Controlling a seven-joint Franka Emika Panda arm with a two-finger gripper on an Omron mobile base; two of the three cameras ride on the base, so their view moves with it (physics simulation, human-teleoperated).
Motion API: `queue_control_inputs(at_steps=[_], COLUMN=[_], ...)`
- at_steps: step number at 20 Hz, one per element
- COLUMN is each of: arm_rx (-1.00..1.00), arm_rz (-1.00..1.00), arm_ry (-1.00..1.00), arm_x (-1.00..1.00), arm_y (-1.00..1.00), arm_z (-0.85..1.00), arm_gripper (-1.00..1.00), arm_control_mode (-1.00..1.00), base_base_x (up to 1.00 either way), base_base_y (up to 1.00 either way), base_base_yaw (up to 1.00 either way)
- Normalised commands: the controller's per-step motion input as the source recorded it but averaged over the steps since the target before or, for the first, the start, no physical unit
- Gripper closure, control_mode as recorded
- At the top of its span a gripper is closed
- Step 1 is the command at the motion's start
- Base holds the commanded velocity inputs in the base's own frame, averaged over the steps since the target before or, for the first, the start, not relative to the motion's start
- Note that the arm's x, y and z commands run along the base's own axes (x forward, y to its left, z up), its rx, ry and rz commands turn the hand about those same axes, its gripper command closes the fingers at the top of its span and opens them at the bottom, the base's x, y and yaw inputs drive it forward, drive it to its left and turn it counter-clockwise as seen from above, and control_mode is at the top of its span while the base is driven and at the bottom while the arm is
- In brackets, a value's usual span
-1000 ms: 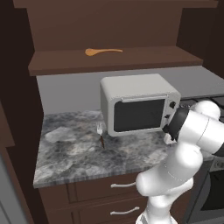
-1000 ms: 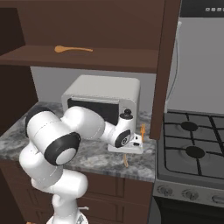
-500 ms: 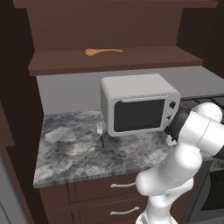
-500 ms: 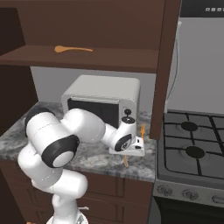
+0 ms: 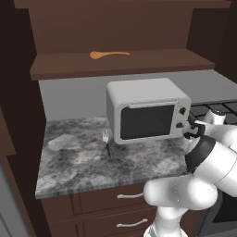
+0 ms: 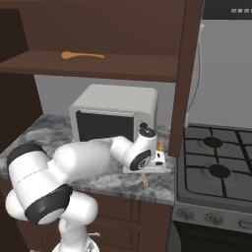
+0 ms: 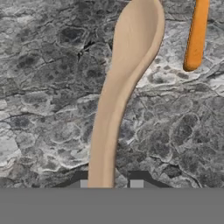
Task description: Organize the utensils by type. Pick up the wooden spoons from the counter and place them in the open cabinet. Then pick up the metallic utensils from the counter and place them in the open drawer.
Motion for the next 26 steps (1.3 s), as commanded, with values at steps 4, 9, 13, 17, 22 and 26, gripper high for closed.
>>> queue_control_inputs(at_steps=[4, 9, 13, 17, 22, 26], arm_rx=[0.00, -0.05, -0.11, -0.17, -0.15, -0.11], arm_rz=[0.18, 0.19, 0.22, 0.26, 0.28, 0.26], arm_ry=[-0.05, -0.01, 0.00, 0.00, -0.01, -0.05], arm_x=[-0.31, -0.26, -0.18, -0.17, -0.20, -0.26], arm_y=[-0.01, 0.05, 0.20, 0.27, 0.14, 0.09], arm_z=[0.66, 0.54, 0.48, 0.53, 0.59, 0.54], arm_gripper=[1.00, 1.00, 1.00, 1.00, 1.00, 1.00], arm_control_mode=[-1.00, -1.00, -1.00, -1.00, -1.00, -1.00], base_base_x=[0.00, 0.00, 0.00, 0.00, 0.00, 0.00], base_base_y=[0.00, 0.00, 0.00, 0.00, 0.00, 0.00], base_base_yaw=[0.00, 0.00, 0.00, 0.00, 0.00, 0.00])
